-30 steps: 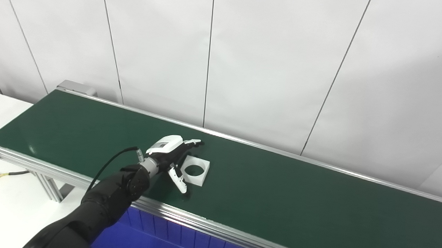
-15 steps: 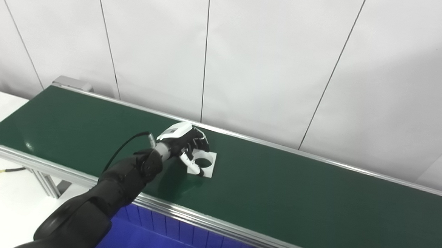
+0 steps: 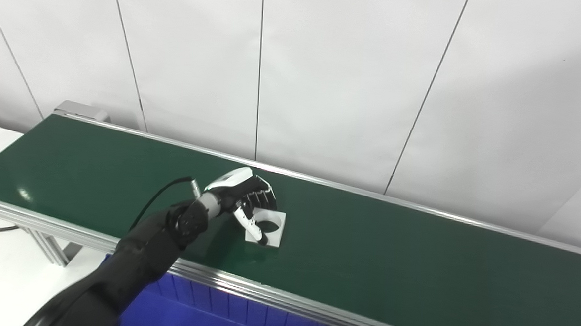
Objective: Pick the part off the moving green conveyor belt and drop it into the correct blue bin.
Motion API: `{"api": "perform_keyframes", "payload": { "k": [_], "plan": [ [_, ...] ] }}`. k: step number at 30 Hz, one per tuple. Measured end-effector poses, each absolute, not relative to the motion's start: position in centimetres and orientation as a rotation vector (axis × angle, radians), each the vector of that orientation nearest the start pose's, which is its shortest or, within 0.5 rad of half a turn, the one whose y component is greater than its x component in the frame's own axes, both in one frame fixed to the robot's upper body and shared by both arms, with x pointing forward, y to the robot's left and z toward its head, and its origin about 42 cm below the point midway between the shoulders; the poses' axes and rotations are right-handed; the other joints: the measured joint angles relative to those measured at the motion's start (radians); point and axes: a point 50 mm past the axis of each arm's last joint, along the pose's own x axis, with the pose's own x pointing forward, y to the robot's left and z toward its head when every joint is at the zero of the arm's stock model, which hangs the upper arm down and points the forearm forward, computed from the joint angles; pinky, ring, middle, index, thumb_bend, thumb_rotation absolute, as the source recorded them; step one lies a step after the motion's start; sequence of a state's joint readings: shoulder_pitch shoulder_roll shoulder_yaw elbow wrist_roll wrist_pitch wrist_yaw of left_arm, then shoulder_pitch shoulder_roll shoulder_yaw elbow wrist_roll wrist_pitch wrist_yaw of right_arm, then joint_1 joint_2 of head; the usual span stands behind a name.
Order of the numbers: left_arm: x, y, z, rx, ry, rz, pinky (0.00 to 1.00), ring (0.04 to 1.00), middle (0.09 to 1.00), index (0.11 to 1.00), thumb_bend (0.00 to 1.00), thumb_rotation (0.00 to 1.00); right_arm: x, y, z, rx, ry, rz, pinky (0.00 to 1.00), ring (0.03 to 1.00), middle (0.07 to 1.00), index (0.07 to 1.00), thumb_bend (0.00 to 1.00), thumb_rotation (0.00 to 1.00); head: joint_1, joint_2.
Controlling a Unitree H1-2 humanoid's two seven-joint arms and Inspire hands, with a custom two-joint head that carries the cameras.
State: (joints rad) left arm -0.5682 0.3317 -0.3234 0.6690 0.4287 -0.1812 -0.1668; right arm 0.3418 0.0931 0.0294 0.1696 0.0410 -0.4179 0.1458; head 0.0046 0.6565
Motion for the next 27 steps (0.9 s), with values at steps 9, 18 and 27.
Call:
{"api": "perform_keyframes", "payload": {
  "k": [9,18,27],
  "plan": [
    [42.5,26.2,17.2,0.714,-0.233,-0.402,0.44,0.49,0.461,0.538,0.51,0.0,15.0,-16.9,1.4,0.103,0.056,0.05,0.97,0.925,0.938,0.991,0.77,0.86,-0.124,0.037],
    [37.0,26.7,15.6,0.565,-0.252,-0.427,0.41,0.47,0.463,0.532,0.51,0.0,15.0,-15.4,2.2,0.068,0.033,0.032,0.95,0.913,0.937,0.985,0.77,0.85,-0.229,0.098],
    [33.5,26.4,14.8,0.477,-0.268,-0.459,0.44,0.469,0.457,0.541,0.51,0.0,15.3,-14.5,3.5,0.061,-0.012,0.02,0.96,0.916,0.934,0.982,0.8,0.84,-0.291,0.163]
  ]
}}
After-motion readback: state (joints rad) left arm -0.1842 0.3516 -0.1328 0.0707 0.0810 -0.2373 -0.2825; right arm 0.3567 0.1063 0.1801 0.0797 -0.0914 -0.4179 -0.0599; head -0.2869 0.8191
